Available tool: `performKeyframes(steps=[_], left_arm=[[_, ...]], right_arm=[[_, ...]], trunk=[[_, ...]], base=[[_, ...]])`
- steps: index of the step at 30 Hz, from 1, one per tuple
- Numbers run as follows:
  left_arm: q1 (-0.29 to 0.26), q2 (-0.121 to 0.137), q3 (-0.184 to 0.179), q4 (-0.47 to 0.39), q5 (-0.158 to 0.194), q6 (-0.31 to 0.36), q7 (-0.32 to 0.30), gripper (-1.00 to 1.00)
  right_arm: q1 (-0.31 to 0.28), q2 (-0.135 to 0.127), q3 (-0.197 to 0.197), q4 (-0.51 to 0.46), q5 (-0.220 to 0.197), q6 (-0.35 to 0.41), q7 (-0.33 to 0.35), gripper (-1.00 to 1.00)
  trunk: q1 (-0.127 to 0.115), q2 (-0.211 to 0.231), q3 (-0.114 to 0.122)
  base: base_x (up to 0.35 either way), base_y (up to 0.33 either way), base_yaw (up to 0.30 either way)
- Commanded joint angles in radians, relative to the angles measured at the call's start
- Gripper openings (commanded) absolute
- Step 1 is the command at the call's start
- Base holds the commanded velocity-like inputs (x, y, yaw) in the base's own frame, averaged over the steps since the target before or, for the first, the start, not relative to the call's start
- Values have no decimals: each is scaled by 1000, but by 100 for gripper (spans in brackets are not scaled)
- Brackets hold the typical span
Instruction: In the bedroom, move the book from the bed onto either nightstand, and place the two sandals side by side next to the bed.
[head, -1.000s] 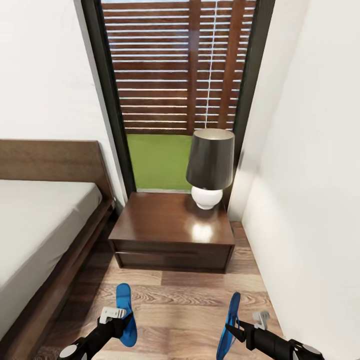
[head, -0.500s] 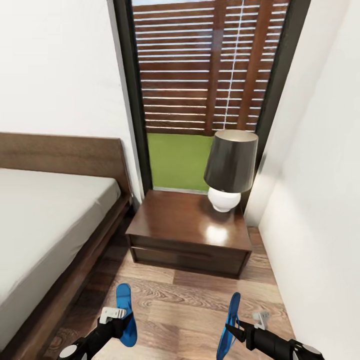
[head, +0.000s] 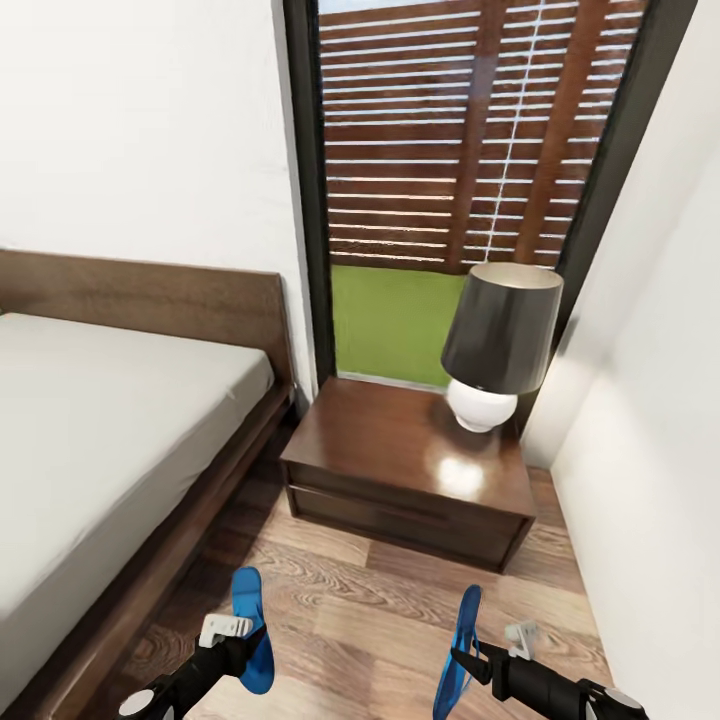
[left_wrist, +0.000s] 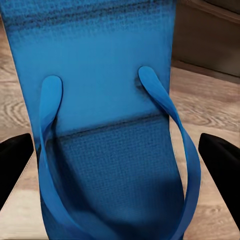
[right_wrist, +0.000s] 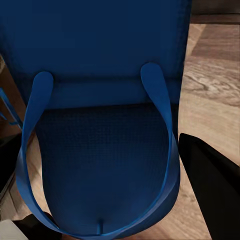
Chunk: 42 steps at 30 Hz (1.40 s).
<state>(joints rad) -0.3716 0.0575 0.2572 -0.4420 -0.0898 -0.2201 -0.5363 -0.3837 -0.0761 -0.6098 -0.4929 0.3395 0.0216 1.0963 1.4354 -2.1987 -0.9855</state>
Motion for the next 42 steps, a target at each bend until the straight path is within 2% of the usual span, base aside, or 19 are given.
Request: performKeyframes(steps=[1,14,27,42], left_arm=[[-1,-1,8,1,-10,-5,-6,-100],[-1,-1,8,1,-10,-5,-5,-100],[-1,-1,8,1,-10,-5,-5,-100],[-1,-1,7,2,-10,-5,-6,-100]], right_arm=[[-1,1,-8,-1,9,2,7,-100],[-1,1,-8,-1,9,2,7,-100],[-1,1,-8,-1,9,2,7,-100],[-1,1,-8,-1,9,2,7,-100]], trunk=[[0,0,-1],[0,0,-1],[0,0,-1],[0,0,-1]], base=[[0,0,235],[0,-2,234],[0,-176,233],[0,-4,231]])
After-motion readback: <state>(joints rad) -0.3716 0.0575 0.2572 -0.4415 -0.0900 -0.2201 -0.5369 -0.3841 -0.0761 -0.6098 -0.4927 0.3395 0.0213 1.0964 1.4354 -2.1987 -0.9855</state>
